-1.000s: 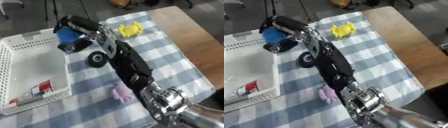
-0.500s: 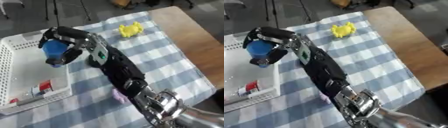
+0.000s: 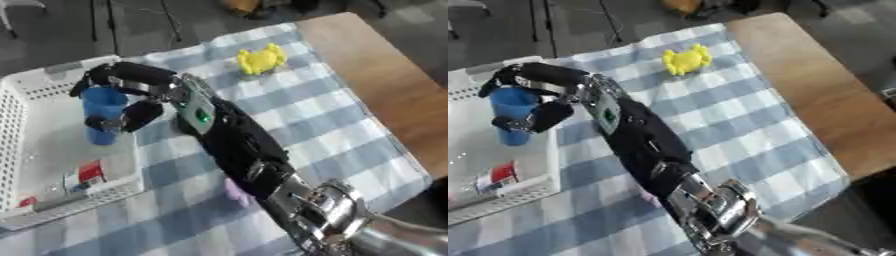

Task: Pick up objects on the table and place them in the box.

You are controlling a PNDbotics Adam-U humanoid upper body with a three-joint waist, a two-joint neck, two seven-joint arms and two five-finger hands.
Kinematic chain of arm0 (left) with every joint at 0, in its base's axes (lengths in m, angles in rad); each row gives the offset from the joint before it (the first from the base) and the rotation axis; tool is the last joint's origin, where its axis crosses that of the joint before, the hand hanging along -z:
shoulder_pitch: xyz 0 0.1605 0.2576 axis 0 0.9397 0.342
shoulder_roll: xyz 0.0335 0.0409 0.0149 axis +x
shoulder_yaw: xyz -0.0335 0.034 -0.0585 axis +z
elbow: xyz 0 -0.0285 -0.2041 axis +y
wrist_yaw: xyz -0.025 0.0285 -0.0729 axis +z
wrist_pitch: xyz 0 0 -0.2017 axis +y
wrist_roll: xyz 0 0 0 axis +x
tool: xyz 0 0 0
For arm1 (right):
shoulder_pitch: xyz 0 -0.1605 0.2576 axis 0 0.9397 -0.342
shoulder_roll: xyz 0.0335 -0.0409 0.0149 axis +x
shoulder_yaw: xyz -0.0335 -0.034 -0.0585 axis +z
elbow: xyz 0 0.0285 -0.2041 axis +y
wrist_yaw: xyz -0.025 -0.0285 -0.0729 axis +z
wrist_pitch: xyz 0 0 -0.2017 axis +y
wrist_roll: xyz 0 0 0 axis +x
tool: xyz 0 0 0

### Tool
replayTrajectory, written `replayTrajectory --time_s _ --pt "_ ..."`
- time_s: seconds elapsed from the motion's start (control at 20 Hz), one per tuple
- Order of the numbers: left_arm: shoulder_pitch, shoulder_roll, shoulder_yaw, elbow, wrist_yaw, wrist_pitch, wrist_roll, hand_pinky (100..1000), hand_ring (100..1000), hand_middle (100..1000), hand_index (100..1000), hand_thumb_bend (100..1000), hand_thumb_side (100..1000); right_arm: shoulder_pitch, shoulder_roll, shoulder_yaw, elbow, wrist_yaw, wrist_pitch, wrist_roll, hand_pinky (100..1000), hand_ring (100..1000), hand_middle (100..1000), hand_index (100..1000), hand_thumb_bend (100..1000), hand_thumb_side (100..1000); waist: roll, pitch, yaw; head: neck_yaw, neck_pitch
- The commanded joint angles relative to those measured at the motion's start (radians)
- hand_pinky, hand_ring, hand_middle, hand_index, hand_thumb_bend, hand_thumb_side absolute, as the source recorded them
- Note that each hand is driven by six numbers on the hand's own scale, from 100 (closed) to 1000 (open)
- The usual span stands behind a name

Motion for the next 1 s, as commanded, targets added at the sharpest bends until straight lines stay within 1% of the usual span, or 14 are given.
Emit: replayTrajectory --time_s 0.05,0.3,0.55,0.65,0.7,0.75,0.8,0.85,0.9,0.95,1.0 --pt "-0.006 0.010 0.000 -0.014 0.004 -0.001 -0.003 502 655 691 720 432 891 -0.018 -0.003 0.006 -0.027 0.002 -0.123 0.148 871 849 845 905 458 680 0.006 -0.115 -0.001 -0.002 0.005" --pt "-0.006 0.010 0.000 -0.013 0.003 -0.001 -0.003 502 654 691 720 432 891 -0.015 -0.005 0.002 -0.040 -0.006 -0.124 0.172 877 848 846 906 457 680 0.006 -0.115 -0.002 -0.002 0.005" --pt "-0.006 0.010 0.000 -0.014 0.004 -0.001 -0.002 502 654 691 720 432 891 -0.016 -0.013 -0.008 -0.045 -0.009 -0.124 0.170 877 845 841 906 467 664 0.006 -0.116 -0.004 -0.001 0.005" --pt "-0.005 0.010 0.001 -0.014 0.003 -0.001 -0.003 502 654 691 720 432 891 -0.016 -0.020 -0.016 -0.050 -0.005 -0.124 0.161 879 845 841 906 479 652 0.006 -0.116 -0.005 -0.001 0.005" --pt "-0.005 0.010 0.001 -0.014 0.003 -0.001 -0.002 503 654 691 720 432 891 -0.015 -0.025 -0.021 -0.053 0.001 -0.123 0.155 885 846 843 906 488 617 0.006 -0.117 -0.006 0.000 0.005" --pt "-0.005 0.010 0.002 -0.014 0.003 -0.001 -0.002 503 654 691 720 432 891 -0.013 -0.036 -0.031 -0.059 0.011 -0.118 0.144 885 846 843 906 488 617 0.005 -0.117 -0.007 0.002 0.005" --pt "-0.005 0.010 0.002 -0.014 0.003 -0.001 -0.002 502 654 691 720 432 891 -0.008 -0.046 -0.042 -0.063 0.023 -0.110 0.132 872 834 829 896 449 584 0.005 -0.117 -0.008 0.002 0.005" --pt "-0.005 0.010 0.003 -0.014 0.003 0.000 -0.001 502 654 691 720 432 891 -0.003 -0.055 -0.055 -0.067 0.035 -0.099 0.118 872 834 829 896 449 584 0.005 -0.117 -0.009 0.002 0.005" --pt "-0.004 0.011 0.003 -0.014 0.003 0.000 -0.001 502 654 691 720 431 892 0.002 -0.060 -0.063 -0.070 0.045 -0.085 0.104 827 793 787 866 409 554 0.004 -0.116 -0.010 0.003 0.005" --pt "-0.004 0.011 0.004 -0.014 0.002 0.000 0.000 502 654 691 720 431 892 0.016 -0.071 -0.079 -0.074 0.042 -0.071 0.089 827 793 787 866 409 554 0.004 -0.116 -0.012 0.007 0.005" --pt "-0.003 0.011 0.004 -0.014 0.002 0.000 0.000 502 653 691 720 432 891 0.028 -0.080 -0.093 -0.084 0.034 -0.055 0.074 794 767 763 853 416 515 0.003 -0.116 -0.012 0.009 0.005"
